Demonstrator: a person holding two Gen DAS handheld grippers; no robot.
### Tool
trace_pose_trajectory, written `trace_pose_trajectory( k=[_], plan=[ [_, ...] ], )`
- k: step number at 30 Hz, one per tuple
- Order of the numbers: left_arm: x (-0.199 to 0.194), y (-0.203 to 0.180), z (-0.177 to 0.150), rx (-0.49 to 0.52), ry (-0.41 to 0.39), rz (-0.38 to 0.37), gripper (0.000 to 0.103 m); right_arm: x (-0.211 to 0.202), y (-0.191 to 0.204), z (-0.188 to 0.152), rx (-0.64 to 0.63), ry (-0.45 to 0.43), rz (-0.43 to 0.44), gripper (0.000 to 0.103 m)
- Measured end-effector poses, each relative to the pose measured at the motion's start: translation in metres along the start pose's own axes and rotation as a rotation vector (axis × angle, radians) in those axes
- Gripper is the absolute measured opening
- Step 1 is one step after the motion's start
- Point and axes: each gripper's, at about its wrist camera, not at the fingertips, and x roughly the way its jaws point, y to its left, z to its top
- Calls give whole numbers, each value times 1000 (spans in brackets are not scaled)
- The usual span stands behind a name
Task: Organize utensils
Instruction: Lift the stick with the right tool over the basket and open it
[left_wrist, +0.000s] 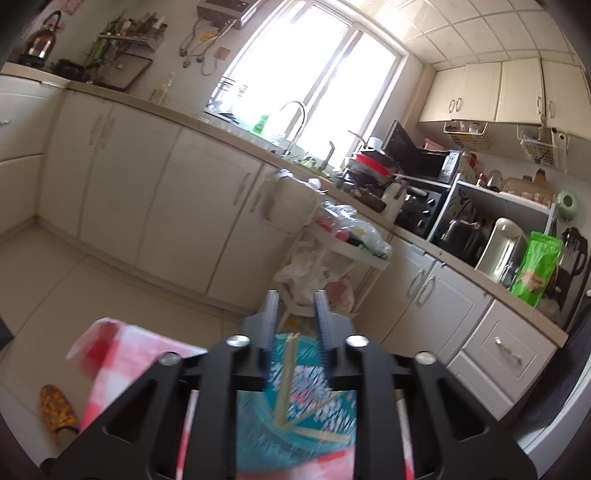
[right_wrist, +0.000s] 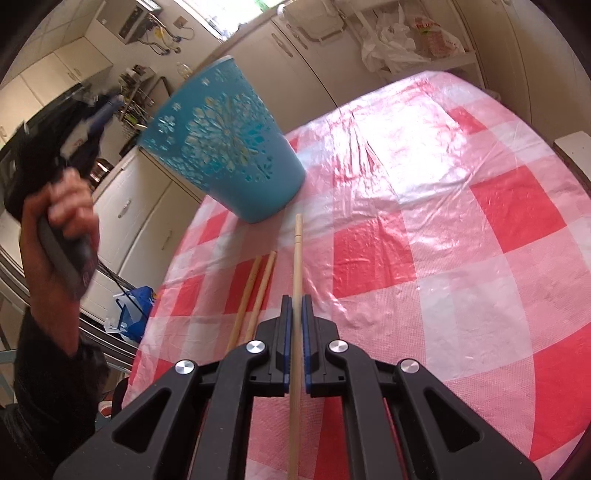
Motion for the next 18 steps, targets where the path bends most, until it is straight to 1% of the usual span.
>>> trace_pose_trajectory(
  k=[2,4,7,10,13,14,18],
  plan=[
    [-17,7,-16,3,16,34,36,-5,1,-1,-2,-26,17,6],
    [-29,13,-37,7,62,60,40,-11,1,2,17,-42,39,6],
    [-36,24,-69,15,127,96,44,-32,18,19,-9,-119,74,6],
    [-32,35,-106,-3,225,122,45,-58,43,51,-47,-217,122,6],
    [-26,41,-127,-14,269,132,48,-77,72,90,-105,-309,161,6],
    [-24,45,-129,-35,293,128,52,-81,83,105,-127,-337,174,6],
    [-29,57,-130,-93,265,104,58,-82,119,150,-190,-406,204,6]
  ],
)
